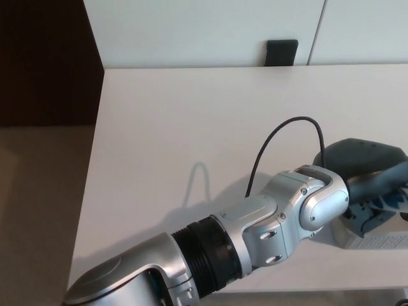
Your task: The robot walks towards a table in front, picks a shampoo with left hand and puts it in a small grey container
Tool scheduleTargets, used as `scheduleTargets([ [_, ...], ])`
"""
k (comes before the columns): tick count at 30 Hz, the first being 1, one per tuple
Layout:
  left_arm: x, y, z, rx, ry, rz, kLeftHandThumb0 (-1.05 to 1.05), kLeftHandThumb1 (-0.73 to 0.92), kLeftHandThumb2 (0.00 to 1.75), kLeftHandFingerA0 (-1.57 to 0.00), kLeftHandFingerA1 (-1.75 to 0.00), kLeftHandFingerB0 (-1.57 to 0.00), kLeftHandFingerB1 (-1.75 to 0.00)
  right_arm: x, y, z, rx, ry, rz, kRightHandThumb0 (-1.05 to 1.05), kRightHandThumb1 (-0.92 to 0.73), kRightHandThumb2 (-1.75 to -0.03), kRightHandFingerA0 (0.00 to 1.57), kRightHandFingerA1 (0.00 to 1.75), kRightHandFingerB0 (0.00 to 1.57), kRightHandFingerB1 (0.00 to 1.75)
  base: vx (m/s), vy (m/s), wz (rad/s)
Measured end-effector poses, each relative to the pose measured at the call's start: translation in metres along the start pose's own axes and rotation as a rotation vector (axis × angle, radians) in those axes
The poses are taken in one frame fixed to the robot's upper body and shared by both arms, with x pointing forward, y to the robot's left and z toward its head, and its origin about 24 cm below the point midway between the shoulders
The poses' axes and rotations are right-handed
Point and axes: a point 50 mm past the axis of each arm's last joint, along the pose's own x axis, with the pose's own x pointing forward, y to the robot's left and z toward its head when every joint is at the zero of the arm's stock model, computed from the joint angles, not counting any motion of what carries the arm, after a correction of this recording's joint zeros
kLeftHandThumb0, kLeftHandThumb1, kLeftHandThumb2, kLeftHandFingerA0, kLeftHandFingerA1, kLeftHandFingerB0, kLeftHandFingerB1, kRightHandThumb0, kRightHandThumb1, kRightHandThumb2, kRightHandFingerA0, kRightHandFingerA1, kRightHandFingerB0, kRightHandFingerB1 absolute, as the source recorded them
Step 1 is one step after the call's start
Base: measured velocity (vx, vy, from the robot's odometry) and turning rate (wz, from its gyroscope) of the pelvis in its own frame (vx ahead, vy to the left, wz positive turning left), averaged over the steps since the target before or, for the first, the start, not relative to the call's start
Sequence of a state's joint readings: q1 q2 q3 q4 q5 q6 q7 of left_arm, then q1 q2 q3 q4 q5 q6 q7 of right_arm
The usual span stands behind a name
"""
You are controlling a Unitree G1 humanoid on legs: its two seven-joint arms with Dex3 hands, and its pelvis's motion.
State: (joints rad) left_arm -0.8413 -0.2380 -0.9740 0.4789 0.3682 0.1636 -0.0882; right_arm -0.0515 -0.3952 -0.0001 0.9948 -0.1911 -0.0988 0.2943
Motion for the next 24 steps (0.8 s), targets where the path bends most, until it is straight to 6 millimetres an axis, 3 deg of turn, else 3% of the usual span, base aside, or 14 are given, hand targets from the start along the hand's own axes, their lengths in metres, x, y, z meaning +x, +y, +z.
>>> scheduleTargets([
  [9, 0.0, -0.001, 0.003, 0.001, -0.014, -0.039, -0.23, 0.92, 1.65, -0.91, -1.75, -0.5, -1.48, 0.0, -0.001, 0.003, -0.007, -0.006, -0.002, -0.47, -0.76, -0.64, 0.66, 0.44, 0.48, 0.38, 0.0, 0.0, 0.0],
  [10, 0.0, -0.001, 0.003, 0.001, -0.014, -0.042, -0.13, 0.92, 1.52, -0.99, -1.75, -0.52, -1.75, 0.0, -0.001, 0.003, -0.008, -0.007, -0.002, -0.47, -0.76, -0.64, 0.66, 0.44, 0.48, 0.38, 0.0, 0.0, 0.0],
  [12, 0.0, -0.001, 0.004, 0.001, -0.016, -0.046, -0.1, 0.92, 1.44, -0.91, -1.75, -0.48, -1.75, 0.0, -0.001, 0.003, -0.01, -0.007, -0.002, -0.47, -0.76, -0.64, 0.66, 0.44, 0.48, 0.38, 0.0, 0.0, 0.0],
  [13, 0.0, -0.001, 0.004, 0.0, -0.018, -0.046, -0.03, 0.87, 1.37, -0.86, -1.11, -0.71, -1.03, 0.0, -0.001, 0.003, -0.011, -0.006, -0.001, -0.47, -0.76, -0.64, 0.66, 0.44, 0.48, 0.38, 0.0, 0.0, 0.0],
  [14, -0.001, 0.0, 0.005, -0.001, -0.021, -0.043, -0.03, 0.87, 1.37, -0.86, -1.11, -0.71, -1.03, 0.0, -0.001, 0.003, -0.011, -0.005, -0.001, -0.47, -0.76, -0.64, 0.66, 0.44, 0.48, 0.38, 0.0, 0.0, 0.0],
  [15, -0.001, 0.002, 0.006, -0.003, -0.025, -0.04, -0.05, 0.92, 1.01, -0.63, -1.75, -0.37, -1.75, 0.0, -0.001, 0.003, -0.012, -0.005, 0.0, -0.47, -0.76, -0.64, 0.66, 0.44, 0.48, 0.38, 0.0, 0.0, 0.0],
  [16, -0.001, 0.004, 0.008, -0.006, -0.034, -0.034, -0.01, 0.78, 0.97, -0.64, -1.75, -0.52, -1.57, 0.0, 0.0, 0.003, -0.013, -0.003, 0.0, -0.47, -0.76, -0.64, 0.66, 0.44, 0.48, 0.38, 0.0, 0.0, 0.0],
  [17, -0.001, 0.006, 0.009, -0.009, -0.041, -0.026, -0.01, 0.78, 0.97, -0.64, -1.75, -0.52, -1.57, 0.0, 0.0, 0.003, -0.014, -0.003, 0.001, -0.47, -0.76, -0.64, 0.66, 0.44, 0.48, 0.38, 0.0, 0.0, 0.0],
  [18, -0.002, 0.009, 0.011, -0.014, -0.047, -0.016, 0.06, 0.64, 0.82, -0.84, -1.57, -0.78, -1.22, 0.0, 0.0, 0.003, -0.014, -0.002, 0.001, -0.47, -0.76, -0.64, 0.66, 0.44, 0.48, 0.38, 0.0, 0.0, 0.0],
  [19, -0.002, 0.012, 0.012, -0.021, -0.054, -0.001, -0.59, 0.35, 0.6, 0.0, 0.0, 0.0, 0.0, 0.0, 0.0, 0.003, -0.015, -0.001, 0.002, 0.03, -0.92, -0.92, 0.0, 0.04, 0.0, 0.01, 0.0, 0.0, 0.0],
  [20, -0.002, 0.014, 0.012, -0.026, -0.057, 0.008, -0.59, 0.35, 0.6, 0.0, 0.0, 0.0, 0.0, 0.0, -0.001, 0.003, -0.01, 0.0, 0.002, 0.03, -0.92, -0.92, 0.0, 0.04, 0.0, 0.01, 0.0, 0.0, 0.0],
  [21, -0.003, 0.017, 0.012, -0.035, -0.058, 0.018, -0.42, 0.41, 0.54, 0.0, 0.0, 0.0, -0.03, 0.0, -0.002, 0.002, 0.033, 0.005, 0.005, -0.55, -0.53, -0.83, 0.58, 0.53, 0.34, 0.45, 0.0, 0.0, 0.0],
  [22, -0.003, 0.02, 0.011, -0.047, -0.056, 0.03, -0.12, 0.43, 0.8, 0.0, 0.0, -0.01, -0.24, 0.0, -0.003, 0.0, 0.041, 0.013, 0.003, -0.38, -0.69, -0.61, 0.62, 0.41, 0.37, 0.32, 0.0, 0.0, 0.0],
  [24, -0.004, 0.026, 0.009, -0.078, -0.054, 0.051, -0.27, 0.43, 0.78, 0.0, 0.0, -0.04, -0.29, 0.0, -0.003, -0.001, 0.031, 0.022, 0.001, -0.49, -0.58, -0.58, 0.6, 0.39, 0.38, 0.33, 0.0, 0.0, 0.0],
])
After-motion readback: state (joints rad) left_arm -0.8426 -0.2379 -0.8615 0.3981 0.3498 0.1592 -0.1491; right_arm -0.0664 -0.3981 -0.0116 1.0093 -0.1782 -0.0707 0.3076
